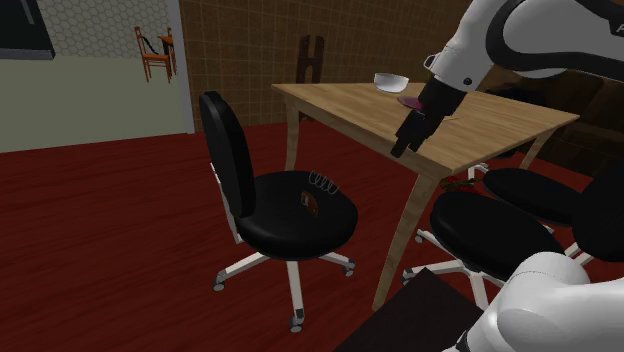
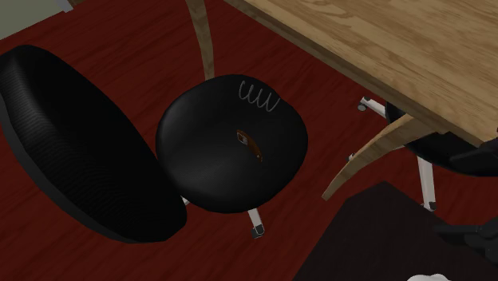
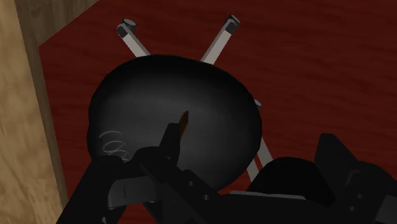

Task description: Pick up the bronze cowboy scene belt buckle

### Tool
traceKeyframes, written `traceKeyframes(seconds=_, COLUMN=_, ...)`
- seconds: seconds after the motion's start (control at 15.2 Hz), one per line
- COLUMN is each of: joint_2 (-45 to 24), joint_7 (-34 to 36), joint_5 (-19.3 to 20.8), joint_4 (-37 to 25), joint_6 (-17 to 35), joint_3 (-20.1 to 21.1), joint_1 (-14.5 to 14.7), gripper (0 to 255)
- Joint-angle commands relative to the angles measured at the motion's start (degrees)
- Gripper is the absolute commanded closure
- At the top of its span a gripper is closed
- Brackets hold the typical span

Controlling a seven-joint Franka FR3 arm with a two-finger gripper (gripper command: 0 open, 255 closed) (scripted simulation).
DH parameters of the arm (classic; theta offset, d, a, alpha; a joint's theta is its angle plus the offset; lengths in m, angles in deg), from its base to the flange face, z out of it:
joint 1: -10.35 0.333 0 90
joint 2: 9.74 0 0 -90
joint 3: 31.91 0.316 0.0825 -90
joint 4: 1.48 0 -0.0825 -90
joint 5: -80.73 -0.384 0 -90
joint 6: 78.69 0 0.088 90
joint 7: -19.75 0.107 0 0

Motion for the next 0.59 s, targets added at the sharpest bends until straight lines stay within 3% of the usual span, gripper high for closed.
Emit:
traceKeyframes(seconds=0.0, joint_2=0.0, joint_7=0.0, joint_5=0.0, joint_4=0.0, joint_6=0.0, joint_3=0.0, joint_1=0.0, gripper=0)
traceKeyframes(seconds=0.53, joint_2=-12.15, joint_7=-1.34, joint_5=0.43, joint_4=2.65, joint_6=13.99, joint_3=0.24, joint_1=-0.55, gripper=0)
